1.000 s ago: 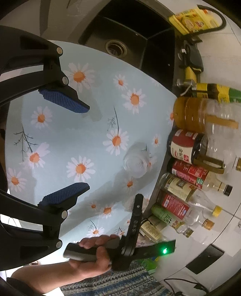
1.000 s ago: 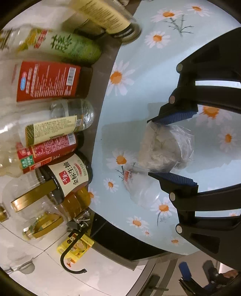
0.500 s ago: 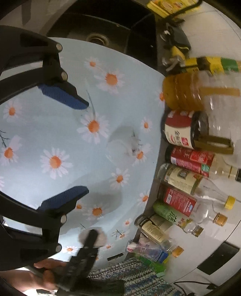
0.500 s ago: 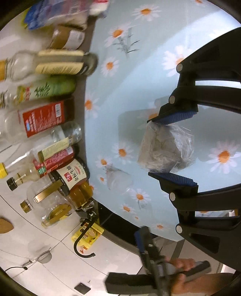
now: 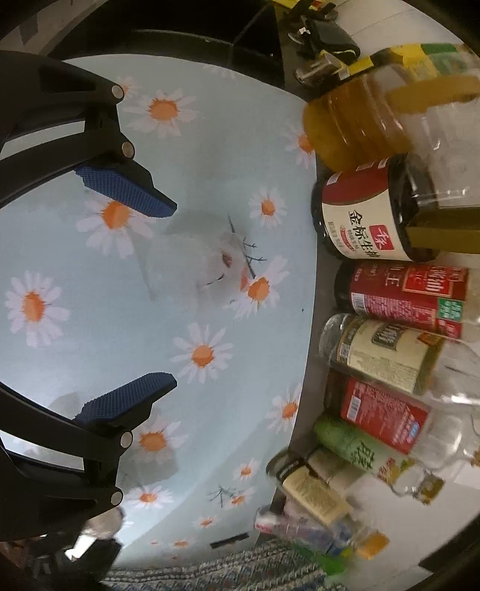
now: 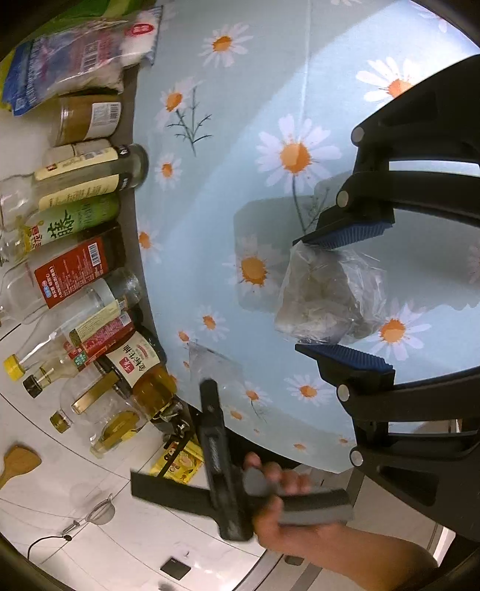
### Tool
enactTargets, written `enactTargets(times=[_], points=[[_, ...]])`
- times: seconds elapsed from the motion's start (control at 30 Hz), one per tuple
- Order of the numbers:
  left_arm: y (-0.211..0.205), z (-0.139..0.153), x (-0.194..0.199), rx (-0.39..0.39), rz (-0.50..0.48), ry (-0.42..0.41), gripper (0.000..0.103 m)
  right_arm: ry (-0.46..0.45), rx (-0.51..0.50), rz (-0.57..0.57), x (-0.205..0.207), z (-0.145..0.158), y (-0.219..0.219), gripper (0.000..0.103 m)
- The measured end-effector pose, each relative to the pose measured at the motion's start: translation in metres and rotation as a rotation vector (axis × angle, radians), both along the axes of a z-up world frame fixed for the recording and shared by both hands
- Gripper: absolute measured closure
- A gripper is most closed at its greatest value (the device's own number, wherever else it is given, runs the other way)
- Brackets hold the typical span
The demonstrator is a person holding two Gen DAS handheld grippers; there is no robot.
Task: Collect trash
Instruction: 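Grasp the clear plastic cup with the left gripper while the right holds the bag, then carry the plastic cup and plastic bag down over the black bin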
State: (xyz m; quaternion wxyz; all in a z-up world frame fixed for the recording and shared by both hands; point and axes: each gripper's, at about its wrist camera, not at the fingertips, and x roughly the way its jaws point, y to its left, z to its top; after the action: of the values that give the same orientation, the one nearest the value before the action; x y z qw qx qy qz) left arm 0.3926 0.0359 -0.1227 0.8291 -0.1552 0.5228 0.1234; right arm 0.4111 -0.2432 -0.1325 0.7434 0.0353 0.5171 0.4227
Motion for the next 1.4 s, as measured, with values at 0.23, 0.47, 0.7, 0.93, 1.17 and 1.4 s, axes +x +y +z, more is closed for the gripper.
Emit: enactTargets(times=[0.23, 0.47, 0.7, 0.93, 1.17, 1.4], points=[[0.013, -0.016, 0.017, 0.023, 0.045, 0.037, 0.019, 0.007, 0.011, 0.012, -0.001, 0.002, -0.010, 0.054], [0.024, -0.028, 0.025, -0.049, 0.089, 0.054, 0.020, 0.037, 0.017, -0.006, 0.000, -0.003, -0.018, 0.054], [0.027, -0.034, 0.037, 0.011, 0.091, 0.082, 0.040, 0.030, 0.027, -0.011, -0.004, 0.002, -0.020, 0.054], [0.029, -0.037, 0.035, 0.005, 0.066, 0.071, 0.046, 0.028, 0.028, -0.044, -0.007, 0.005, -0.023, 0.054], [0.034, -0.026, 0.017, -0.001, 0.045, 0.026, 0.046, 0.010, 0.009, -0.072, -0.017, 0.010, -0.021, 0.054], [0.026, -0.003, -0.014, -0.034, -0.018, -0.023, 0.046, -0.007, -0.014, -0.084, -0.037, 0.016, -0.007, 0.054]])
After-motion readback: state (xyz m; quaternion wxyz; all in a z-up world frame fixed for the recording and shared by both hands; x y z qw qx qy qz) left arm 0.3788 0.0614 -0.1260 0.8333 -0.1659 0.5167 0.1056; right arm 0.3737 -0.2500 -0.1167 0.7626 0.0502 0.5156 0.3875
